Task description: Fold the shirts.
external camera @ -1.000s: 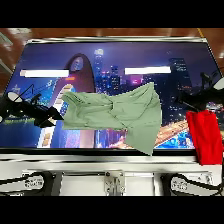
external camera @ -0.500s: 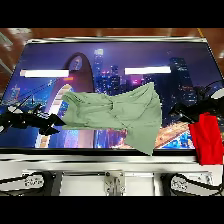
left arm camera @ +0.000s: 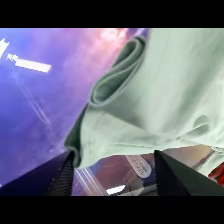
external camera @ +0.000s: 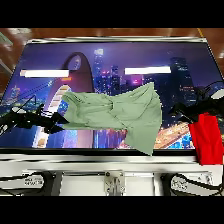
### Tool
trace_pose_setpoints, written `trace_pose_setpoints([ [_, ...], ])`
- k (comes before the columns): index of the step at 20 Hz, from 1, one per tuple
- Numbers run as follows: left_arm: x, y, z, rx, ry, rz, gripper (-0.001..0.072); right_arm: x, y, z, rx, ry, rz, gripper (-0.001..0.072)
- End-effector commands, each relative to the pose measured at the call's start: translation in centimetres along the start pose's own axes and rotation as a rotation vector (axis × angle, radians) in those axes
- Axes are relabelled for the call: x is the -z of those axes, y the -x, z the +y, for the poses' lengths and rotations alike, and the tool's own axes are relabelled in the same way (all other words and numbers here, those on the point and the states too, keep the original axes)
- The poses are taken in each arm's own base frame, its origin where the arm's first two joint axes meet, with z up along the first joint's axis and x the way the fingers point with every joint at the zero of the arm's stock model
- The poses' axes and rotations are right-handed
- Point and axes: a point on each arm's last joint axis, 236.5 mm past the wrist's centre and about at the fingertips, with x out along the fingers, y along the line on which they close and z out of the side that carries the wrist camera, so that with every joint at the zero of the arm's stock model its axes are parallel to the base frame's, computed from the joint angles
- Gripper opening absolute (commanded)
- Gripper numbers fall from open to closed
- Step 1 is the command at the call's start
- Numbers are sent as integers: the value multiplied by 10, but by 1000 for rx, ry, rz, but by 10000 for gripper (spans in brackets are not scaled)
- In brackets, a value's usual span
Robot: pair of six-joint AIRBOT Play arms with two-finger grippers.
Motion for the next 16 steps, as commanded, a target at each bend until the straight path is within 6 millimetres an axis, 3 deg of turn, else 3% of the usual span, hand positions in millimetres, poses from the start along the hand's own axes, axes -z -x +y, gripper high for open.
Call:
trace_pose_setpoints([
  [1,-5,-12,7,-31,10,-12,291,-1,0,0,-1,-14,-4,672],
  [2,-6,-12,7,-32,9,-17,128,-1,0,0,0,-18,-5,672],
  [3,-6,-12,7,-32,9,-16,103,-1,0,0,1,-18,-6,673],
  [4,-5,-12,6,-32,4,-15,34,-2,0,-2,6,-25,-7,673],
  [6,-6,-9,5,-31,-10,-22,37,4,-6,-3,0,-43,8,673],
  [10,-10,1,-4,-23,-60,-57,37,28,-41,5,-97,-122,114,673],
  [12,-9,8,-11,-15,-87,-67,37,27,-56,3,-113,-154,139,670],
  [14,-7,15,-17,-9,-107,-79,37,20,-67,-1,-115,-177,127,594],
  [16,-8,22,-22,-4,-123,-101,37,15,-74,-2,-122,-199,120,595],
])
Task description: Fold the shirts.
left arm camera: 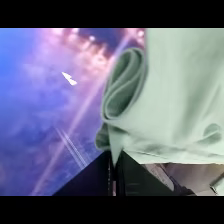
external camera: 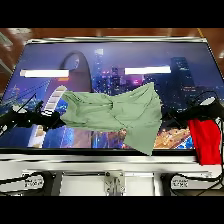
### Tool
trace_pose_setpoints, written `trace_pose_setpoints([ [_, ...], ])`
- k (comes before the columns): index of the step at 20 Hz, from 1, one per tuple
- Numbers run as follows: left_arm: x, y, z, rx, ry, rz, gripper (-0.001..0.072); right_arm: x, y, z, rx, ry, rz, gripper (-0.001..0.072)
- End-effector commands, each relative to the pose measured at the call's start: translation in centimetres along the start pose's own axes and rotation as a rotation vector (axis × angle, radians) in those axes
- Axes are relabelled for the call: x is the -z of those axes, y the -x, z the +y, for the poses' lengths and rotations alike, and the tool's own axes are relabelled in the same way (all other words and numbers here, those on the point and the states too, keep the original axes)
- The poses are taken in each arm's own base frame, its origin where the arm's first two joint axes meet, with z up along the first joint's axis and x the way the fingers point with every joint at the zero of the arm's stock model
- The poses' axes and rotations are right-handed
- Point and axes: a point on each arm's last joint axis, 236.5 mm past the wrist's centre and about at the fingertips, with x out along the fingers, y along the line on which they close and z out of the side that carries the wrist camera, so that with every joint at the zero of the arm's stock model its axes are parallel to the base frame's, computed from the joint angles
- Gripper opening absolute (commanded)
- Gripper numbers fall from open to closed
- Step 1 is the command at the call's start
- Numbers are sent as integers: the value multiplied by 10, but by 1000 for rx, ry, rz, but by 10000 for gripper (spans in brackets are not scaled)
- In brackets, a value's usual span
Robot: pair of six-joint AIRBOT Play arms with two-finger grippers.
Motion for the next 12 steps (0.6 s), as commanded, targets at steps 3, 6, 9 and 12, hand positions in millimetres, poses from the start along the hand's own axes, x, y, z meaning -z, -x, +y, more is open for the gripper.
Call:
trace_pose_setpoints([
  [3,1,14,-14,21,-38,-26,37,-16,-28,7,-78,-84,-10,595],
  [6,5,17,-17,28,-45,-14,37,-26,-43,9,-79,-92,-34,550],
  [9,4,20,-20,30,-53,-23,37,-29,-52,19,-64,-57,-57,271],
  [12,-5,31,-29,35,-85,-62,36,-23,-43,35,-95,48,-36,69],
])
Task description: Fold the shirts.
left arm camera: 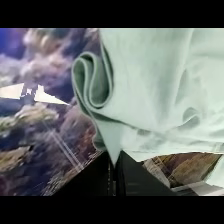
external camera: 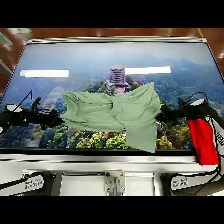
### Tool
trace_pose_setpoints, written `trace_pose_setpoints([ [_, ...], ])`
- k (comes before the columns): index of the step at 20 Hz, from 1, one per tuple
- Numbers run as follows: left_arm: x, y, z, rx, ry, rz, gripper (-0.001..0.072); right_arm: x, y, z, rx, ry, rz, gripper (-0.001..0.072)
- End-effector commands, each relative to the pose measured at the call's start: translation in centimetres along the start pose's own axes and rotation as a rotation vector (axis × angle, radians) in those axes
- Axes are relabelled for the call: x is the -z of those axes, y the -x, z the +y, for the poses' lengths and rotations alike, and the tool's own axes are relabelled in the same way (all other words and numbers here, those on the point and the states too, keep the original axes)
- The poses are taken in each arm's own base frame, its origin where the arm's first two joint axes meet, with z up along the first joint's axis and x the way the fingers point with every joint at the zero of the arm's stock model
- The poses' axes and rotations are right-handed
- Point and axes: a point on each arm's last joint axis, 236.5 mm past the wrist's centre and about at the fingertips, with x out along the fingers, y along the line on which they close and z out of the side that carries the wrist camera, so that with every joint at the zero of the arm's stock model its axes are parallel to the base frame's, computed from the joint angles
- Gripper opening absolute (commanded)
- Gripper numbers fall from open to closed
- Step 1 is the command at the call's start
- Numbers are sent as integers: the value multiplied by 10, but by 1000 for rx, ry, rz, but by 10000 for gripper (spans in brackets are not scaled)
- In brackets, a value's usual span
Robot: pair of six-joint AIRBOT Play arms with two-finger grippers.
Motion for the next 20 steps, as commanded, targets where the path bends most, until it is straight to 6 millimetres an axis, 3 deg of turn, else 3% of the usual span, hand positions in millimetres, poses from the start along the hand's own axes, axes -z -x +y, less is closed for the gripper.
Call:
trace_pose_setpoints([
  [1,-17,20,-18,10,-78,-69,35,2,14,26,-44,162,-1,69],
  [3,-46,66,-57,23,-270,-215,35,-7,59,63,-74,312,-102,68],
  [4,-63,105,-88,31,-360,-336,35,-15,97,94,-99,411,-202,68],
  [5,-77,151,-123,41,-443,-471,35,-19,144,130,-122,519,-329,68],
  [6,-84,210,-166,54,-541,-636,35,-17,195,167,-148,618,-466,68],
  [7,-80,271,-209,69,-633,-800,36,-6,252,202,-167,706,-616,68],
  [9,-37,399,-289,112,-807,-1145,36,41,375,267,-196,874,-966,68],
  [10,-1,457,-322,138,-882,-1308,36,75,437,288,-184,946,-1157,68],
  [12,75,536,-362,205,-974,-1537,36,152,538,308,-164,1012,-1500,68],
  [14,138,578,-379,265,-1008,-1658,36,220,599,307,-165,999,-1723,68],
  [15,162,590,-381,255,-1030,-1704,36,246,613,301,-149,992,-1776,68],
  [17,193,600,-373,213,-1026,-1744,36,283,619,285,-115,968,-1807,68],
  [18,201,597,-366,189,-1002,-1734,36,292,615,276,-93,957,-1795,68],
  [20,203,583,-344,80,-965,-1673,35,304,601,261,-43,945,-1742,69],
])
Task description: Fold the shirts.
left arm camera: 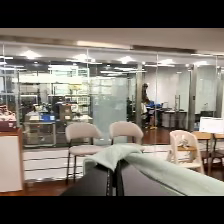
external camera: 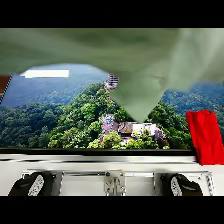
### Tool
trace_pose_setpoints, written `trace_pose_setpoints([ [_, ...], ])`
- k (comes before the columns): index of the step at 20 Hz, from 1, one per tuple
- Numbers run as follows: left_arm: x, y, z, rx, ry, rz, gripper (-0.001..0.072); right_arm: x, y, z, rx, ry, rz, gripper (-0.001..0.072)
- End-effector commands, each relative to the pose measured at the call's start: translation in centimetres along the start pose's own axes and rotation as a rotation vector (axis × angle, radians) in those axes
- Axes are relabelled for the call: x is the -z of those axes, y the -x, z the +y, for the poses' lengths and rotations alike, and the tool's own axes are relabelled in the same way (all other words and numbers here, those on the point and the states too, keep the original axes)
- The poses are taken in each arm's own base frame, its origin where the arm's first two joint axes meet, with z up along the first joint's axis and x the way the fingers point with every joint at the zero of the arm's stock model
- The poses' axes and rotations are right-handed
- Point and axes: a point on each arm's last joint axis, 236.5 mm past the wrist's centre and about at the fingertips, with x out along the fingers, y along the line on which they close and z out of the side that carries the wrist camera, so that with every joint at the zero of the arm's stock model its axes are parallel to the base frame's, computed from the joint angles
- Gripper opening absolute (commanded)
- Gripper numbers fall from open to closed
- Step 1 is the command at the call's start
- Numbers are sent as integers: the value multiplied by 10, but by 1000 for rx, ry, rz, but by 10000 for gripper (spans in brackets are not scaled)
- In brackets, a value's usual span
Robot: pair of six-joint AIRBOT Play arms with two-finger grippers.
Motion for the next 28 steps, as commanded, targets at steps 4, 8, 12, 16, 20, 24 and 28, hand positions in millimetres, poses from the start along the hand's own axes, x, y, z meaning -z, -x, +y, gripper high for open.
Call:
trace_pose_setpoints([
  [4,70,57,12,-143,-53,372,36,32,53,9,40,-1,180,68],
  [8,133,63,24,-162,37,591,36,86,39,0,42,-38,405,69],
  [12,245,61,52,-200,163,881,36,212,10,-19,23,-168,910,69],
  [16,421,96,77,-274,367,1297,36,381,-19,-12,-82,-378,1326,68],
  [20,548,73,93,-296,554,1390,36,522,-108,6,-85,-382,1267,68],
  [24,627,-11,107,-189,586,1314,36,582,-195,12,12,-477,1024,68],
  [28,685,-78,116,-168,526,1245,37,601,-234,-13,94,-446,854,68],
])
